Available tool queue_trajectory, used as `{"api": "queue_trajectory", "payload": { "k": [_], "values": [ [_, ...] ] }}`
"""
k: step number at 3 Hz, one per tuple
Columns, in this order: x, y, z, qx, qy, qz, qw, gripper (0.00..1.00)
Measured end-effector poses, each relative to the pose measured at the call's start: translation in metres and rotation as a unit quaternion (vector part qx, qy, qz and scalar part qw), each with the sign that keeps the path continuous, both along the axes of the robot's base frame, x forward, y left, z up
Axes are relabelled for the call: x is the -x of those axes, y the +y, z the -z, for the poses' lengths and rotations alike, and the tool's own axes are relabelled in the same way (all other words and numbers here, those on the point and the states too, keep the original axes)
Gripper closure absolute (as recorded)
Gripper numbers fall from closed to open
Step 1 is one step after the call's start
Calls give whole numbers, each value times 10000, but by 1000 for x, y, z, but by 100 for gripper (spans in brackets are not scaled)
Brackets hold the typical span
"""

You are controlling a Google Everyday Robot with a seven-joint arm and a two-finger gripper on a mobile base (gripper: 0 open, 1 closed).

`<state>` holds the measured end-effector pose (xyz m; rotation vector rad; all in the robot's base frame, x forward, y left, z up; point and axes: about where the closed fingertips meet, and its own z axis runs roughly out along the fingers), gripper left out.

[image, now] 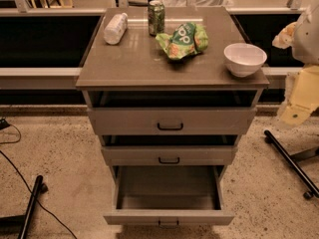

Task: Close bottom drawer

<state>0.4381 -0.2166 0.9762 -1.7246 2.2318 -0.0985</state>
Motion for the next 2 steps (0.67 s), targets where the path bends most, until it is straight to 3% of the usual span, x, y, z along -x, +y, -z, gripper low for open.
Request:
{"api": "queue_trajectory", "payload": {
  "k": [1,2],
  "values": [
    [0,0,0,-1,0,0,10000,0],
    [-3,-4,17,-459,-79,-52,9989,0]
  ]
}}
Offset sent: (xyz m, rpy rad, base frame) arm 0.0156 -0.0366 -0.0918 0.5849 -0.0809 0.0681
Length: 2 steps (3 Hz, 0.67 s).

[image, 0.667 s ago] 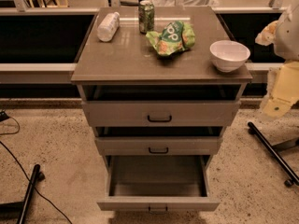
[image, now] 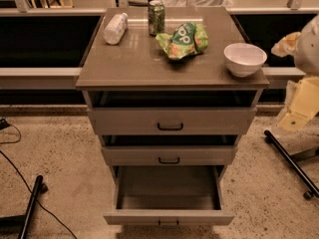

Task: Close bottom drawer

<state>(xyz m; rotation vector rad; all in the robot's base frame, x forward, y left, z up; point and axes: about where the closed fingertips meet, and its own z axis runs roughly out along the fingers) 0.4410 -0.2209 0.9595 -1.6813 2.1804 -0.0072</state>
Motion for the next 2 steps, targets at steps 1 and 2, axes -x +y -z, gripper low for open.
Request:
{"api": "queue_trajectory", "payload": {
  "k": [1,2],
  "values": [
    [-1,-11,82,-946,119,-142,9953,0],
    [9,-26,144,-1935,-96,-36,9811,0]
  ]
}}
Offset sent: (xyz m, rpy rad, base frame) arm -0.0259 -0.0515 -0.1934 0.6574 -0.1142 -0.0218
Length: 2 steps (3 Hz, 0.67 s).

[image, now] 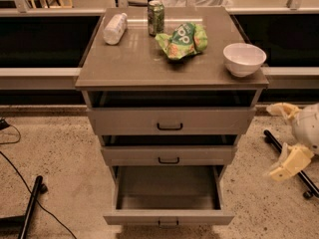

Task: Close bottom drawer

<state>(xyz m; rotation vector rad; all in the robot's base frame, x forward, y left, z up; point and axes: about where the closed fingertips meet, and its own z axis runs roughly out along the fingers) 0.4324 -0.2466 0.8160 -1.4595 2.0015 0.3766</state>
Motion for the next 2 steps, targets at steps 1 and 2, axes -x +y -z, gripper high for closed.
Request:
{"api": "queue_trajectory", "payload": {
  "k": [1,2],
  "values": [
    [6,-8,-3,-224,-190,38,9996,0],
    [6,-6,-3,-220,-190,21,9996,0]
  ]
}}
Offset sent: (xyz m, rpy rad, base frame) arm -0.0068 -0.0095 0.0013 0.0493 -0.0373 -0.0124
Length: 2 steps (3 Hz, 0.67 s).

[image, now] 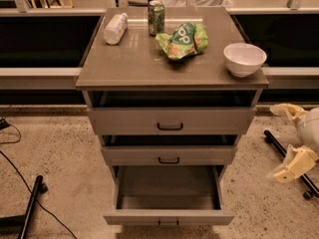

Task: Close bottom drawer

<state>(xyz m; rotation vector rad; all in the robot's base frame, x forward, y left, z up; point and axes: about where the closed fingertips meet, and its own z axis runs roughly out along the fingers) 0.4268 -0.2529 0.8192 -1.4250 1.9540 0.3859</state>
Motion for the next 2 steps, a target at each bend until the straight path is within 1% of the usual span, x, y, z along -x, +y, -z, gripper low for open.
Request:
{"api": "queue_trajectory", "payload": {
  "k": [1,2],
  "values": [
    [-5,0,14,-236,60,-26,9997,0],
    [-1,2,72,-806,146,10,9966,0]
  ]
}}
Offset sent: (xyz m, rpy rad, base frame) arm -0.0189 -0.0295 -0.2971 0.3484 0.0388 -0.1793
